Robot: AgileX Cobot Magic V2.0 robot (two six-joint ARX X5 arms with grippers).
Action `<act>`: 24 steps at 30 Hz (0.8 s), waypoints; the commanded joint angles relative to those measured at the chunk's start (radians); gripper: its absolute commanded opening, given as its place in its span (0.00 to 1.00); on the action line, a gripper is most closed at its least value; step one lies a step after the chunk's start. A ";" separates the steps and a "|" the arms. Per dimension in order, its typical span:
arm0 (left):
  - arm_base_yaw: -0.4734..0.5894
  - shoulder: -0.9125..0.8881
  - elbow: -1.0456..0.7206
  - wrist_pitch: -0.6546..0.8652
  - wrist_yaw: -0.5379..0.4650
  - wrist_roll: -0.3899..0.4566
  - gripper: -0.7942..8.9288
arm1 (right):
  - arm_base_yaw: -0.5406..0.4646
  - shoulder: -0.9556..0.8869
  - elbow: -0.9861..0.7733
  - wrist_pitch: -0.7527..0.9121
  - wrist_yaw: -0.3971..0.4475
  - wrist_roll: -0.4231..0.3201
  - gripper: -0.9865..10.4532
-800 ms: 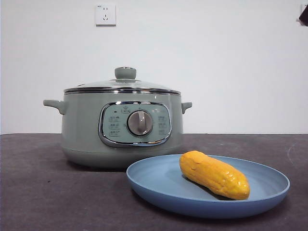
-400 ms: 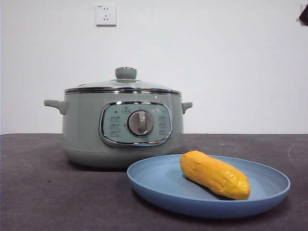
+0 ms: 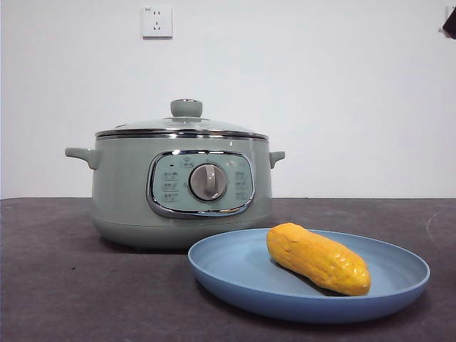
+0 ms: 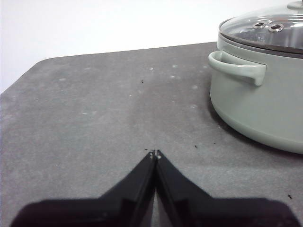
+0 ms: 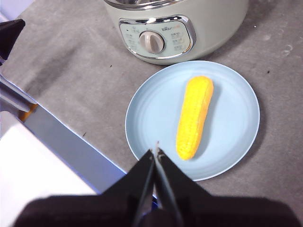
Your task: Take the corn out from the steamer,put the corn on the plate,close the lid
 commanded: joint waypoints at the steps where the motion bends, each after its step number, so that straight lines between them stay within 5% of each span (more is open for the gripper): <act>1: 0.004 -0.003 -0.014 0.005 -0.001 -0.006 0.08 | 0.002 -0.001 -0.007 0.005 0.003 -0.004 0.09; 10: 0.004 -0.003 -0.014 0.005 -0.001 -0.006 0.08 | 0.002 -0.002 -0.007 0.005 0.004 -0.012 0.09; 14: 0.003 -0.003 -0.014 0.005 -0.001 -0.006 0.08 | -0.048 -0.043 -0.008 0.029 0.066 -0.118 0.09; 24: 0.004 -0.003 -0.014 0.005 -0.001 -0.006 0.08 | -0.452 -0.216 -0.128 0.329 0.067 -0.174 0.09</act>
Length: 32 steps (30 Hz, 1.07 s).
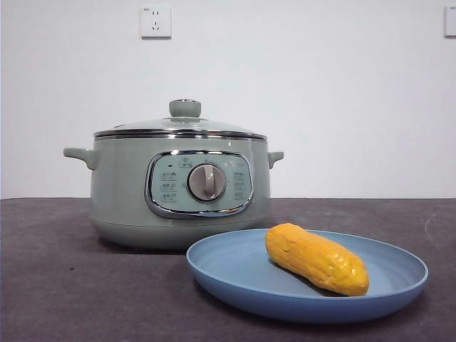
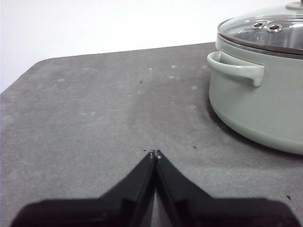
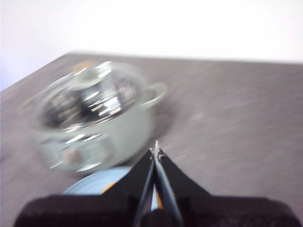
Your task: Take the corn out from the steamer,put the corn on the plate,close the lid
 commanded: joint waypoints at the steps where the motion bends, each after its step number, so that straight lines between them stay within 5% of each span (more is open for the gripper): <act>1: 0.003 -0.003 -0.014 0.005 -0.001 -0.006 0.08 | -0.113 -0.054 -0.101 0.094 0.002 -0.019 0.09; 10: 0.004 -0.003 -0.014 0.005 -0.001 -0.006 0.08 | -0.229 -0.269 -0.467 0.436 0.021 -0.016 0.09; 17: 0.004 -0.003 -0.014 0.005 -0.001 -0.006 0.08 | -0.229 -0.349 -0.618 0.443 0.019 0.023 0.09; 32: 0.004 -0.003 -0.014 0.005 -0.001 -0.006 0.08 | -0.227 -0.349 -0.624 0.325 0.018 0.034 0.09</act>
